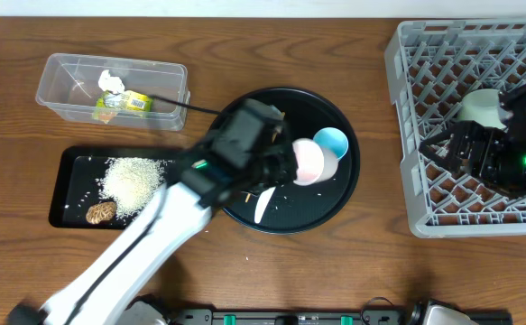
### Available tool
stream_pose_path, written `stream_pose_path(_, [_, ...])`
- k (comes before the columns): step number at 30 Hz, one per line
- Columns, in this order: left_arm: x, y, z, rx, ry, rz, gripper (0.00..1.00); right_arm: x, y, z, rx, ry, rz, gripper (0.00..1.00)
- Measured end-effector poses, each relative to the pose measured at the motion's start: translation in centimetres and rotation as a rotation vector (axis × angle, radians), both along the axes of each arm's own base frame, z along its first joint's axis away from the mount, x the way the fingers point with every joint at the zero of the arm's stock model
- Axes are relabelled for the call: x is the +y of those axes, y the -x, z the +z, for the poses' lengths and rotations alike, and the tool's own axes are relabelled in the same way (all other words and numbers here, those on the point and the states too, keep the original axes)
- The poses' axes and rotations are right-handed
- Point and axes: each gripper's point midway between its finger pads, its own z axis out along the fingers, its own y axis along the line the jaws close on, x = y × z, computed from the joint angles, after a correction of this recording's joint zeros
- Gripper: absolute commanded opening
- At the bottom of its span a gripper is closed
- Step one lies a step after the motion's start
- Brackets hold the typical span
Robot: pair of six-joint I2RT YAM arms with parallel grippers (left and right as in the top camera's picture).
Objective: Sort waste into correct bins and load items into the dishwasher rack
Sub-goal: 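Lift the pink cup up toward the approaching right gripper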
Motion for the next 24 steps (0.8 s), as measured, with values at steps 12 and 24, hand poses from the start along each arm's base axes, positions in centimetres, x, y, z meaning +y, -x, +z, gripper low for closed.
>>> stream_pose_path(12, [2.9, 1.1, 10.8, -0.09, 0.364, 0.024, 0.06, 5.3, -2.5, -0.7, -0.141, -0.501, 0.195, 0.99])
stream_pose_path(24, [0.7, 2.5, 16.9, -0.08, 0.645, -0.152, 0.06, 6.8, -3.2, -2.5, -0.054, -0.867, 0.197, 0.99])
